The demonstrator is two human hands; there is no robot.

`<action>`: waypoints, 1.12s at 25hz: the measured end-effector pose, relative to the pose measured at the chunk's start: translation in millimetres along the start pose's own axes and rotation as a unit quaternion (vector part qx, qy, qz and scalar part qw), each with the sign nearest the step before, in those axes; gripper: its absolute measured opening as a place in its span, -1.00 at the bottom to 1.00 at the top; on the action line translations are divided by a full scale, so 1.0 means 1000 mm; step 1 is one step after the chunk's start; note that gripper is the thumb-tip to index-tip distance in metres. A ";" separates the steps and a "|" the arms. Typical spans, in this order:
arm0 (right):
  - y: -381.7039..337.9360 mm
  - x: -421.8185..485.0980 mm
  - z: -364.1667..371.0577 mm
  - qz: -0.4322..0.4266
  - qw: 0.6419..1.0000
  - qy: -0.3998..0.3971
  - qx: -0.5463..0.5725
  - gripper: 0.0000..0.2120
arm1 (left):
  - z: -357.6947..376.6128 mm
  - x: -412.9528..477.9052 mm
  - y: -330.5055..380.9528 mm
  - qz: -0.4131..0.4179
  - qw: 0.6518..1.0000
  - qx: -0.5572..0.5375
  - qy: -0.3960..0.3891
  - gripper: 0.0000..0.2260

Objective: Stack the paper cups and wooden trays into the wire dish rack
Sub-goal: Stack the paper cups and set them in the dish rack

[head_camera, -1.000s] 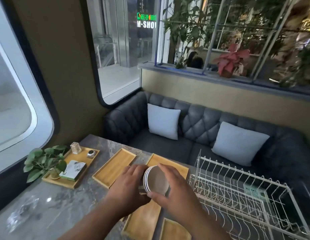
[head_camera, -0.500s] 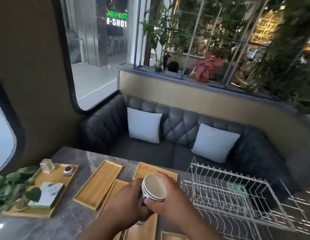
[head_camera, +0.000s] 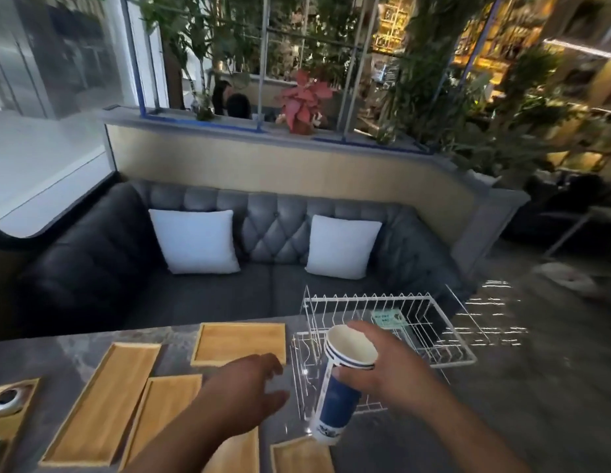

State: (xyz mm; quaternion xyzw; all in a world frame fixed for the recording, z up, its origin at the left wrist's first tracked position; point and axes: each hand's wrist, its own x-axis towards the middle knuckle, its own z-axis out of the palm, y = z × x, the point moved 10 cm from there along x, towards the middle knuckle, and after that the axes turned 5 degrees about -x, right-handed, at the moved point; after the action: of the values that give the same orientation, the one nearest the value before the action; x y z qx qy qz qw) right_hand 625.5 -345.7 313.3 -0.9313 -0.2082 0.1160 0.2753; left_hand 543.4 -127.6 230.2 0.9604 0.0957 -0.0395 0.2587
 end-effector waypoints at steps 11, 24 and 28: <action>0.071 0.047 -0.115 -0.033 0.999 0.042 0.004 -0.17 | 0.028 0.092 0.099 -0.004 0.998 0.056 -0.004 -0.30; 0.075 0.133 -0.067 -0.124 0.990 0.063 0.007 -0.06 | 0.092 0.113 0.101 0.040 0.988 0.150 -0.004 -0.80; 0.065 0.151 -0.041 -0.142 0.989 0.050 0.005 -0.08 | 0.090 0.113 0.095 0.050 0.989 0.135 0.037 -0.79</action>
State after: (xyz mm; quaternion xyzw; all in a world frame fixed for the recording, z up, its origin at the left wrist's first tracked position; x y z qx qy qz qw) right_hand 794.0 -345.9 295.8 -0.8956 -0.3235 0.0300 0.3040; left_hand 671.4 -235.5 184.9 0.9908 0.0508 -0.0036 0.1251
